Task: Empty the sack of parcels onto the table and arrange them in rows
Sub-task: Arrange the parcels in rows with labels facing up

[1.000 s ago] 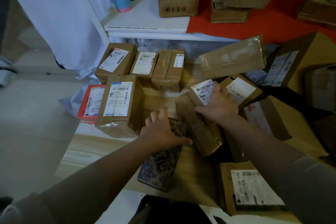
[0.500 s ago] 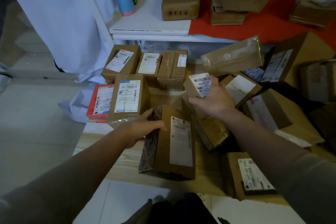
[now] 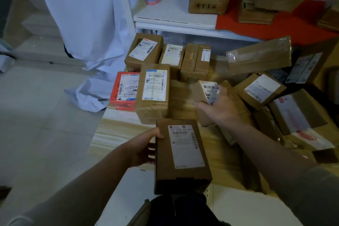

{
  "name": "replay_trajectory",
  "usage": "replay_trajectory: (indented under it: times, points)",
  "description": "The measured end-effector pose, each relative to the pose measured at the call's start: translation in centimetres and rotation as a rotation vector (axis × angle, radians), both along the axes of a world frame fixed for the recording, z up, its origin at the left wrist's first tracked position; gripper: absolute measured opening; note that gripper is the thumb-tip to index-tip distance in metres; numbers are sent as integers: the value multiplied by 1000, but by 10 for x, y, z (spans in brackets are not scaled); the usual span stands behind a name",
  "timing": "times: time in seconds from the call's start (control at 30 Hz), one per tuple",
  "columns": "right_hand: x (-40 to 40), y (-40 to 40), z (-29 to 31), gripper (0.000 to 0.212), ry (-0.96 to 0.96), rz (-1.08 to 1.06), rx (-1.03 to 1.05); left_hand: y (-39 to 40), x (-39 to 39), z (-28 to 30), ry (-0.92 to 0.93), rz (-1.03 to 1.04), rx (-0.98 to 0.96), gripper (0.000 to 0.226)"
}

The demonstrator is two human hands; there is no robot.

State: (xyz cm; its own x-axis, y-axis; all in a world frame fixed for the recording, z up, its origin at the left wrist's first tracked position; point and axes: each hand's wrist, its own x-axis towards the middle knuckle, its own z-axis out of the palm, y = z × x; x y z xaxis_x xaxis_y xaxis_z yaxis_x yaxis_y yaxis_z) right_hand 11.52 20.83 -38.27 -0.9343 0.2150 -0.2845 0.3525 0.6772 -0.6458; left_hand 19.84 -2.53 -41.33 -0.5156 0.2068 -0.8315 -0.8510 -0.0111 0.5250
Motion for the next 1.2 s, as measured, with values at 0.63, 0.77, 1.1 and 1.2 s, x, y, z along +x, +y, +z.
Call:
replay_trajectory:
  times: [0.63,0.77,1.1,1.2]
  points:
    - [25,-83,-25,93,-160,-32,32,-113,72,-23,7,728,-78,52]
    - [29,-81,-29,94,-188,-29,32,-101,66,-23,5,984,-88,39]
    - [33,-67,-34,93,-201,-39,23,-79,42,-31,-50,981,-297,36]
    - [33,-61,-38,94,-228,-39,14,-68,39,-31,-47,947,-228,32]
